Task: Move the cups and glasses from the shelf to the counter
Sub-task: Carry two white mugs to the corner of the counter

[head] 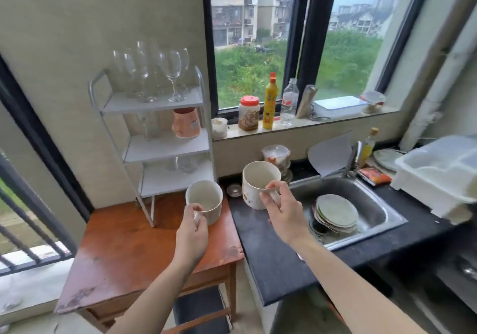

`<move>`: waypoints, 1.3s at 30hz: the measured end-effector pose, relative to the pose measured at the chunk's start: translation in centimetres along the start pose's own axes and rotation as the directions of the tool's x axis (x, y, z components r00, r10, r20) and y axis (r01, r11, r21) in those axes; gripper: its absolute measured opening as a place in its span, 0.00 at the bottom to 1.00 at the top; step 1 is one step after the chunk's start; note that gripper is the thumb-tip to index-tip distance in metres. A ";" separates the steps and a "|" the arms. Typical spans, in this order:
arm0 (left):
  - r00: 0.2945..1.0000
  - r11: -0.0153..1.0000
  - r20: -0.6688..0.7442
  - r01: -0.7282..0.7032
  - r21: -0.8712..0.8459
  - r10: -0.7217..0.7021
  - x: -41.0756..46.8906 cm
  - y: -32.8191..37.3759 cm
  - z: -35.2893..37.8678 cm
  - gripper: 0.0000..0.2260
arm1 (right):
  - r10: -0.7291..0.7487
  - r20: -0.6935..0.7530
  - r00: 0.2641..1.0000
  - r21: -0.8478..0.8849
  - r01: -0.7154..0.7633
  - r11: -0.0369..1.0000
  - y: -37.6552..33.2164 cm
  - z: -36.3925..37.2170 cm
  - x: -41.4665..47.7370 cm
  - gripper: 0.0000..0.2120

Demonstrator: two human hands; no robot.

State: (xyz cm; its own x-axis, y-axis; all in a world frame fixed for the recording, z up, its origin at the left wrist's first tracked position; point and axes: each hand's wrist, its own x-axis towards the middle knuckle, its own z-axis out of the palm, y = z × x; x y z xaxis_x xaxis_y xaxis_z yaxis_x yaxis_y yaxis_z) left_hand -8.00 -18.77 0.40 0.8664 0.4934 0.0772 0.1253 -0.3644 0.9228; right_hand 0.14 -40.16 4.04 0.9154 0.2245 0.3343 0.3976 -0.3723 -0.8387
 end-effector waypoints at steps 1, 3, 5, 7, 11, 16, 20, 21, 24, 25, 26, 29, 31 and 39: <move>0.999 1.000 0.031 -0.029 -0.009 0.029 -0.6 1.3 2.0 0.08 | 0.001 -0.045 0.999 -0.026 -0.002 1.000 0.9 -2.3 -1.0 0.04; 0.992 0.995 0.087 -0.091 -0.043 0.094 -1.7 3.9 5.8 0.09 | 0.000 -0.124 0.992 -0.101 -0.012 0.995 2.2 -6.8 -2.8 0.05; 0.972 0.985 0.166 -0.153 -0.080 0.164 -3.2 7.0 10.1 0.10 | 0.031 -0.201 0.979 -0.142 -0.060 0.988 3.6 -11.9 -4.7 0.05; 0.941 0.972 0.248 -0.214 -0.096 0.232 -5.0 10.1 14.9 0.11 | 0.053 -0.295 0.954 -0.151 -0.101 0.983 5.0 -17.2 -6.8 0.04; 0.861 0.940 0.378 -0.304 -0.156 0.341 -9.4 15.9 25.4 0.09 | 0.083 -0.463 0.882 -0.187 -0.189 0.964 8.1 -28.1 -11.9 0.04; 0.753 0.901 0.501 -0.303 -0.312 0.427 -18.0 23.0 41.3 0.11 | 0.110 -0.663 0.740 -0.217 -0.331 0.918 14.1 -43.7 -20.0 0.04; 0.639 0.884 0.613 -0.285 -0.371 0.464 -26.0 28.4 53.0 0.08 | 0.123 -0.756 0.643 -0.241 -0.448 0.861 18.2 -55.3 -26.9 0.05; 0.612 0.881 0.636 -0.274 -0.386 0.469 -27.9 29.7 55.5 0.07 | 0.122 -0.778 0.617 -0.240 -0.471 0.849 18.9 -57.9 -28.5 0.05; 0.552 0.858 0.659 -0.291 -0.423 0.512 -32.7 33.2 61.4 0.06 | 0.096 -0.840 0.534 -0.236 -0.519 0.822 20.6 -64.5 -32.2 0.06; 0.529 0.845 0.659 -0.311 -0.435 0.534 -34.1 34.3 63.2 0.07 | 0.091 -0.856 0.509 -0.231 -0.534 0.814 21.1 -66.5 -33.3 0.06; 0.506 0.835 0.664 -0.329 -0.441 0.550 -35.3 35.4 64.9 0.07 | 0.084 -0.868 0.489 -0.226 -0.542 0.809 21.7 -68.3 -34.1 0.06; 0.439 0.822 0.696 -0.344 -0.454 0.568 -37.7 38.0 69.3 0.06 | 0.067 -0.891 0.448 -0.222 -0.561 0.798 23.3 -72.2 -35.8 0.06; 0.396 0.812 0.713 -0.356 -0.462 0.579 -39.3 39.2 73.0 0.06 | 0.081 -0.907 0.413 -0.196 -0.585 0.787 24.9 -74.7 -36.6 0.06; 0.197 0.803 0.786 -0.272 -0.530 0.586 -44.0 43.5 90.6 0.07 | 0.117 -0.957 0.267 -0.120 -0.726 0.677 32.4 -86.1 -38.7 0.06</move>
State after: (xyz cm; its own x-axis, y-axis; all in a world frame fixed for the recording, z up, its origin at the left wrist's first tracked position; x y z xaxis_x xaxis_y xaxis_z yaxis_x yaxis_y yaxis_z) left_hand 3.10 -127.92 2.89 0.6241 -0.7370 0.2593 -0.3915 -0.0078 0.9201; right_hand -16.89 -138.46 0.96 0.3517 -0.8450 0.4027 -0.3881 -0.5231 -0.7587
